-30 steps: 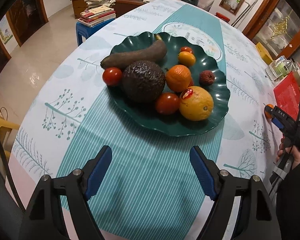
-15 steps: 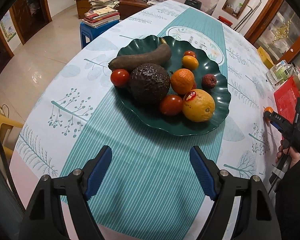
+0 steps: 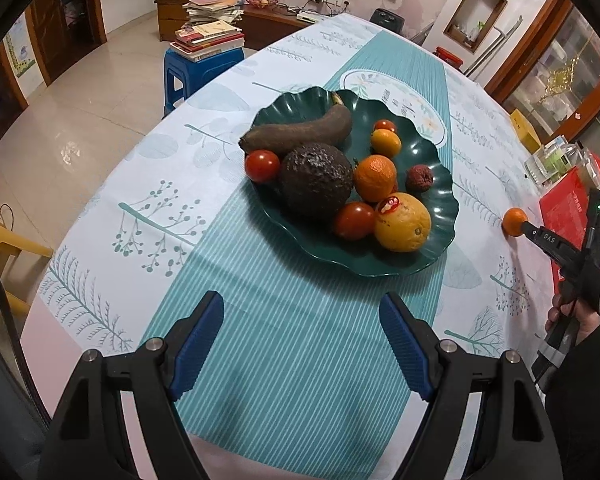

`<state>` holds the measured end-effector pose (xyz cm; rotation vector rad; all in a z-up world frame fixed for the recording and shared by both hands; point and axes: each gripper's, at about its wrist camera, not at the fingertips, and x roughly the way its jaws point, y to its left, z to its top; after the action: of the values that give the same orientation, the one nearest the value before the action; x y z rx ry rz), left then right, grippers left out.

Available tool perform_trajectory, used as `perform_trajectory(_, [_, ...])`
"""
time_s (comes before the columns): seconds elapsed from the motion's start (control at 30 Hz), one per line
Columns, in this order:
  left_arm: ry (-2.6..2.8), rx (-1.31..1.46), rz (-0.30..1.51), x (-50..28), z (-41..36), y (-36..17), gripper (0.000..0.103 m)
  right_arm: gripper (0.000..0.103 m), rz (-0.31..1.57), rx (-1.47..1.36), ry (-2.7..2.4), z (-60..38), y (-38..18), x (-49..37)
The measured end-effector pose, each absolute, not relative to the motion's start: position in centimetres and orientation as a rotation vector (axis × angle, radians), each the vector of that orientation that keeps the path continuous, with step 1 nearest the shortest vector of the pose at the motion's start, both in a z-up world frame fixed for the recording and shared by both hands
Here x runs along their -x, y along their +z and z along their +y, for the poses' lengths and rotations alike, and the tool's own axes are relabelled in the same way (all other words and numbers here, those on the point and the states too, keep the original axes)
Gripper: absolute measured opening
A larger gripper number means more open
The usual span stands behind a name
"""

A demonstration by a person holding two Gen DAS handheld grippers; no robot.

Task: Organize fruits
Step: 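Move the open right tool to the last mandarin and close on it, then lift the mandarin with the right tool and carry it toward the plate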

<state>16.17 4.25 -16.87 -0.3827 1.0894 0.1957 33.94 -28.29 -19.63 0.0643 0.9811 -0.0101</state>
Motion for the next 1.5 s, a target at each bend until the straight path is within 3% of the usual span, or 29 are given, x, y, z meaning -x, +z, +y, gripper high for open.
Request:
perform_trajectory(0.07, [0.201,0.388,1.087,-16.0,4.7,-16.8,0.079,0.012,0.966,-0.082,-0.026,-28.2,-19.4,-33.8])
perform_trajectory(0.13, [0.212,0.397,1.083,-15.8,5.2,-16.8,0.079,0.019,0.967,-0.094,-0.024,-28.2,-19.3,-34.0])
perform_trajectory(0.2, [0.227,0.409,1.082,-15.5,5.7,-16.9,0.079,0.041,0.97,-0.102,-0.013,-28.1,-19.5,-34.5])
perform_trajectory(0.3, [0.256,0.427,1.088,-15.1,6.7,-17.3,0.079,0.05,0.955,-0.1,0.011,-27.7,-19.8,-35.3])
perform_trajectory(0.8, [0.329,0.446,1.112,-14.7,7.7,-18.3,0.079,0.053,0.951,-0.101,0.106,-25.3,-23.6,-38.2])
perform_trajectory(1.5, [0.262,0.4,1.133,-15.5,4.6,-19.2,0.079,0.053,0.944,-0.143,0.0,-28.5,-22.8,-39.8])
